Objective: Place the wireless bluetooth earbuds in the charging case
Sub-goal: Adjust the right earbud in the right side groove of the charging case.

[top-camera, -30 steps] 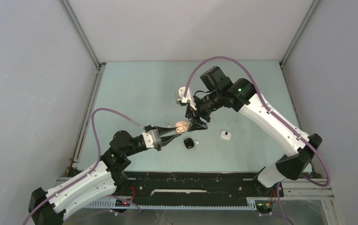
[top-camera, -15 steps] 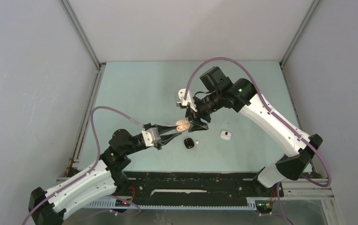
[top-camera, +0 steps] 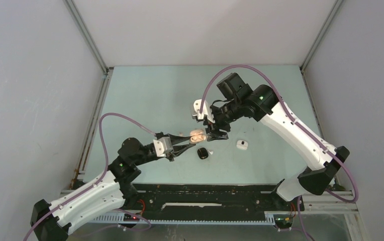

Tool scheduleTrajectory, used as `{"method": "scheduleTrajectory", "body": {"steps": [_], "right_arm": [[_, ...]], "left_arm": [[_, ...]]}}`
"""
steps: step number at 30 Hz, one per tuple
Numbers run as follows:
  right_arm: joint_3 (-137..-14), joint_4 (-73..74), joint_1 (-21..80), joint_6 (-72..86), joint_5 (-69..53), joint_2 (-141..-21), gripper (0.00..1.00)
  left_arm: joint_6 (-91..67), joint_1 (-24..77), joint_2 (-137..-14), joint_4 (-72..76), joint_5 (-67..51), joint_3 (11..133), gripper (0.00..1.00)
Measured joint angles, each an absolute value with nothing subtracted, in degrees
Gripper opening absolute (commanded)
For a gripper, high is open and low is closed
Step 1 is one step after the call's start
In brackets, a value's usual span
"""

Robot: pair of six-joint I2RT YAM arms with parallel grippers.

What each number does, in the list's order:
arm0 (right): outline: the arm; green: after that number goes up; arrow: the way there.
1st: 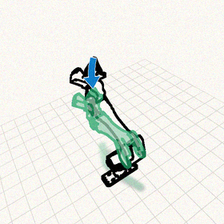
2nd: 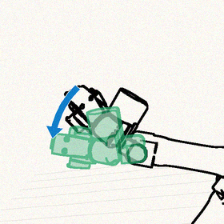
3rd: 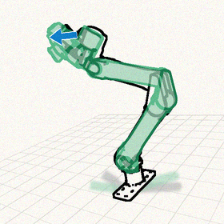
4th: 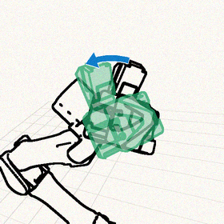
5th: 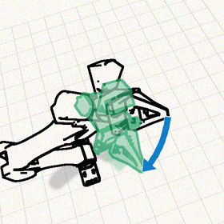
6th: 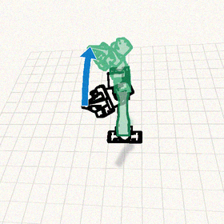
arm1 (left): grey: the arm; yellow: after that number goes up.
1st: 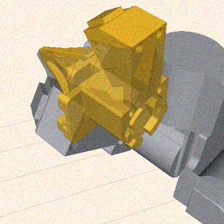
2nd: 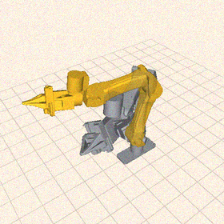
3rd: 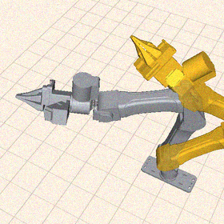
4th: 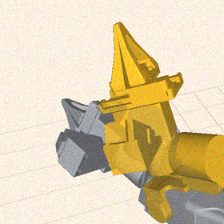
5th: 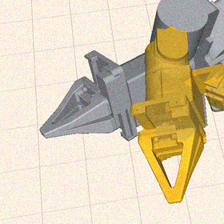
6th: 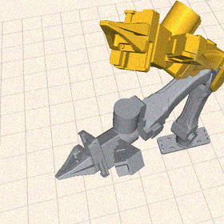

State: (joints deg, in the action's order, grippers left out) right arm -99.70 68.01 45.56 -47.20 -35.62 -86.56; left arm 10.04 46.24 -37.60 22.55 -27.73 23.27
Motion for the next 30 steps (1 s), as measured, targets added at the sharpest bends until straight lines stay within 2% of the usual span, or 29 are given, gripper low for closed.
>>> {"method": "scheduleTrajectory", "body": {"steps": [30], "right_arm": [[-101.84,68.01,46.04,-43.31,-37.06,-89.41,0.63]], "left_arm": [[10.11,46.92,-38.37,21.26,-27.46,24.03,0.0]]}}
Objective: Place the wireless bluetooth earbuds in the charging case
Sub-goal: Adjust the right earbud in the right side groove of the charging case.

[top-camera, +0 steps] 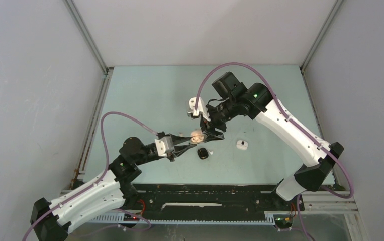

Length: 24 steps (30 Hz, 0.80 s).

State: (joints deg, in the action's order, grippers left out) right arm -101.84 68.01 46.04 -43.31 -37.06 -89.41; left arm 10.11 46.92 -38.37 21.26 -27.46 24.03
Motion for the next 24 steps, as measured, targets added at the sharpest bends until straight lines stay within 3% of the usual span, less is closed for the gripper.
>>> {"method": "scheduleTrajectory", "body": {"steps": [24], "right_arm": [[-101.84,68.77,46.02,-42.35,-38.19,-89.43,0.63]], "left_arm": [[10.11,47.16,-38.61,20.27,-27.27,24.03,0.0]]}}
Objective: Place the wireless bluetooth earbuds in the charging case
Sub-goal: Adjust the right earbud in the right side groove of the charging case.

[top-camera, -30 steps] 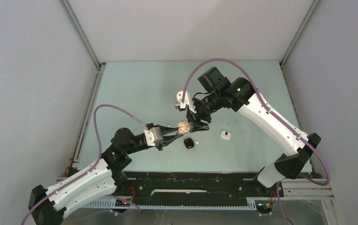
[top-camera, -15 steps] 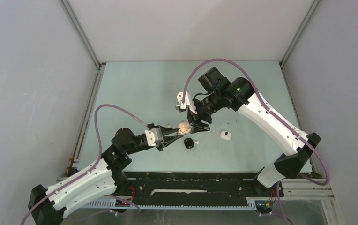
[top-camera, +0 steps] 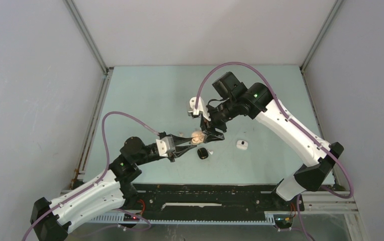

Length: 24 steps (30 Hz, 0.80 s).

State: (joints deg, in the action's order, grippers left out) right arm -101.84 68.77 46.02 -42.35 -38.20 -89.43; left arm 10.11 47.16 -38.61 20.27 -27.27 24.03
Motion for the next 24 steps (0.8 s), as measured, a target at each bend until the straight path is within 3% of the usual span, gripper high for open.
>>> {"method": "scheduleTrajectory", "body": {"steps": [24], "right_arm": [[-101.97,67.31,45.78,-39.07,-40.73,-91.0,0.67]], "left_arm": [[10.11,47.24,-38.83,19.53,-27.16,24.03,0.0]]}}
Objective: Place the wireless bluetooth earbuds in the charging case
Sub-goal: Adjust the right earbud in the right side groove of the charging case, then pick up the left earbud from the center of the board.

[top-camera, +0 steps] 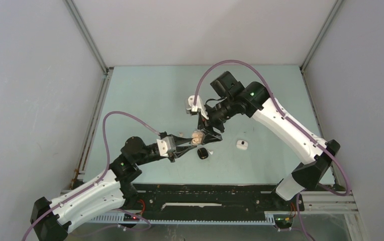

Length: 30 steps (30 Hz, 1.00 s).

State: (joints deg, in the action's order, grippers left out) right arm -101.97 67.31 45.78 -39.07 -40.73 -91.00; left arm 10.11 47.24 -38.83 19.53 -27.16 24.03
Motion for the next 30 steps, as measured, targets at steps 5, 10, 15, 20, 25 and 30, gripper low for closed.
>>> {"method": "scheduleTrajectory", "body": {"steps": [5,10,15,20,25,30], "right_arm": [[-105.1,71.81,43.18,-41.01,-50.94,-91.11,0.68],[-110.52,72.97,35.2,-40.45,-61.32,-91.02,0.66],[-102.26,60.97,25.76,-31.79,-64.6,-87.83,0.59],[-86.02,46.57,23.2,-25.61,-54.81,-84.84,0.46],[-82.35,39.53,26.2,-22.48,-42.46,-90.3,0.36],[-90.02,36.99,29.08,-21.04,-37.1,-104.38,0.35]], "left_arm": [[10.09,47.24,-38.85,19.53,-27.07,24.03,0.0],[10.0,47.24,-38.79,19.55,-26.41,24.03,0.0],[9.47,47.24,-36.84,19.53,-24.67,24.03,0.0],[6.37,47.24,-30.89,20.47,-20.99,24.03,0.0],[2.15,47.22,-22.57,21.04,-14.44,24.03,0.0],[-1.48,47.11,-12.49,20.43,-6.74,23.81,0.0]]}}
